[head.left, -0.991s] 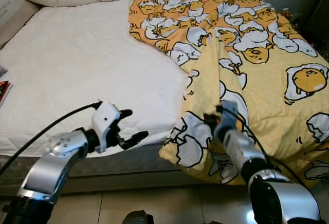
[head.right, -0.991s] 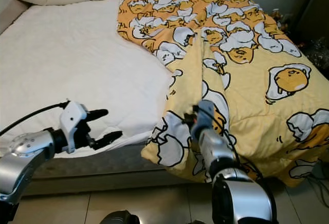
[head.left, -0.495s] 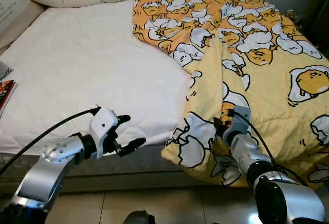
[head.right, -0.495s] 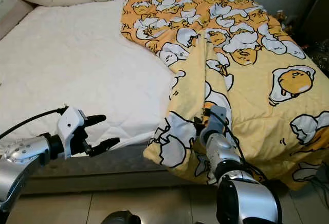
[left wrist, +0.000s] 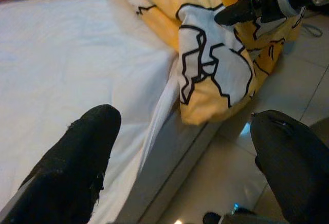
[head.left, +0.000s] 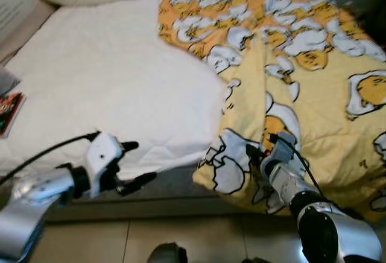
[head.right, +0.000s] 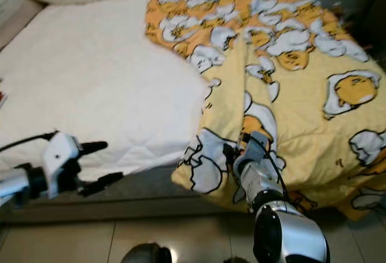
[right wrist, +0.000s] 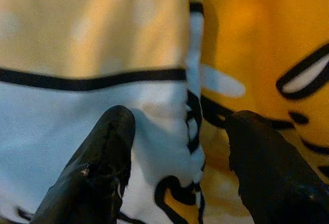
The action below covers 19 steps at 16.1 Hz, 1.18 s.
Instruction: Clean up the room
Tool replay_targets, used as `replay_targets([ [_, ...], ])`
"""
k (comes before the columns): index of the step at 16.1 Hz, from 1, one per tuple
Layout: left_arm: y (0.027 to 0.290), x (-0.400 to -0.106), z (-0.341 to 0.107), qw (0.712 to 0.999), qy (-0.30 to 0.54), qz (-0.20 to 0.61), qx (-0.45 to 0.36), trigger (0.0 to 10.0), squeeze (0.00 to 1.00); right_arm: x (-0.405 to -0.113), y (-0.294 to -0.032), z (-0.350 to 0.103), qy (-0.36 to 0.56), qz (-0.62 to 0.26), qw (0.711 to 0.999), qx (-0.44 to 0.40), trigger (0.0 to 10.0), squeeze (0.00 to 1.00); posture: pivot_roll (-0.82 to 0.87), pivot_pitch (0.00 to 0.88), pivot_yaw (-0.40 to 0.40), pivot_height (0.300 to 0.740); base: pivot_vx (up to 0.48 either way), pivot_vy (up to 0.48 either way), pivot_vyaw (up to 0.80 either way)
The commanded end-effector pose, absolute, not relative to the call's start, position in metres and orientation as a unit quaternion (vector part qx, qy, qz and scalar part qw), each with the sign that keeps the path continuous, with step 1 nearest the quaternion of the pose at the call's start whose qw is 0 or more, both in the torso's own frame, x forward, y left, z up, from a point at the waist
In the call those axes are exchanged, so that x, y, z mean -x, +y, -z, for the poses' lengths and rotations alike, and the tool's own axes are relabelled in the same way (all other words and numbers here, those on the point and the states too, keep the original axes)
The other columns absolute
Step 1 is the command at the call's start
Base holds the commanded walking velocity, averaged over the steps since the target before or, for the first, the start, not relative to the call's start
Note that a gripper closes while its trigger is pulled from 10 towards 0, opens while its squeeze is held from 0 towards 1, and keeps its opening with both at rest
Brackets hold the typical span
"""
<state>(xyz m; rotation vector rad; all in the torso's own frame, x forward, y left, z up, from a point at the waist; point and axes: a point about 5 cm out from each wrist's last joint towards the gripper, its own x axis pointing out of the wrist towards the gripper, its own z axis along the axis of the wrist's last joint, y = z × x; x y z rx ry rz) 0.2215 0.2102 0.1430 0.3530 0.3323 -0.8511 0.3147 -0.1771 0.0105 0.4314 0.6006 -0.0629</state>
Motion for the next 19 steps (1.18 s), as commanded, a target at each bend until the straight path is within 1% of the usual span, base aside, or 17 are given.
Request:
replay_targets([
  [1,0.218,-0.219,-0.153,0.887,0.159,0.395,-0.180,10.0,0.00,-0.311,-0.174,-0.006,0.298,0.035,0.925,-0.230,10.0,0.00,0.39,0.164,0.133,0.740,0.000,0.000,0.00],
  [2,0.220,-0.217,-0.155,0.887,0.161,0.392,-0.181,10.0,0.00,-0.310,-0.173,-0.005,0.300,0.033,0.923,-0.239,10.0,0.00,0.39,0.167,0.132,0.740,0.000,0.000,0.00],
  [4,0.226,-0.210,-0.160,0.887,0.172,0.387,-0.186,10.0,0.00,-0.306,-0.167,0.000,0.314,0.024,0.921,-0.230,10.0,0.00,0.42,0.181,0.131,0.740,0.000,0.000,0.00],
  [6,0.225,-0.205,-0.160,0.886,0.180,0.386,-0.185,10.0,0.00,-0.306,-0.158,0.000,0.313,0.010,0.914,-0.258,10.0,0.00,0.43,0.178,0.127,0.740,0.000,0.000,0.00],
  [7,0.224,-0.204,-0.161,0.886,0.181,0.386,-0.185,10.0,0.00,-0.308,-0.151,-0.003,0.303,-0.013,0.915,-0.266,5.9,0.00,0.43,0.170,0.124,0.740,0.000,0.000,0.00],
  [8,0.223,-0.204,-0.161,0.886,0.181,0.385,-0.183,10.0,0.00,-0.309,-0.147,-0.004,0.298,-0.030,0.916,-0.266,2.7,0.00,0.43,0.164,0.123,0.740,0.000,0.000,0.00],
  [9,0.222,-0.205,-0.162,0.887,0.181,0.385,-0.181,10.0,0.00,-0.308,-0.145,-0.003,0.297,-0.039,0.918,-0.260,0.0,0.00,0.42,0.161,0.122,0.740,0.000,0.000,0.00],
  [11,0.220,-0.207,-0.159,0.887,0.180,0.388,-0.175,10.0,0.00,-0.305,-0.145,0.000,0.299,-0.041,0.918,-0.257,0.0,0.00,0.38,0.155,0.134,0.740,0.000,0.000,0.00],
  [15,0.208,-0.211,-0.151,0.884,0.179,0.400,-0.164,10.0,0.00,-0.299,-0.146,0.004,0.301,-0.061,0.916,-0.258,0.0,0.00,0.35,0.120,0.120,0.740,0.000,0.000,0.00],
  [19,0.207,-0.217,-0.146,0.884,0.182,0.399,-0.163,10.0,0.00,-0.303,-0.147,0.000,0.294,-0.071,0.917,-0.260,0.0,0.00,0.32,0.074,0.104,0.740,0.000,0.000,0.00],
])
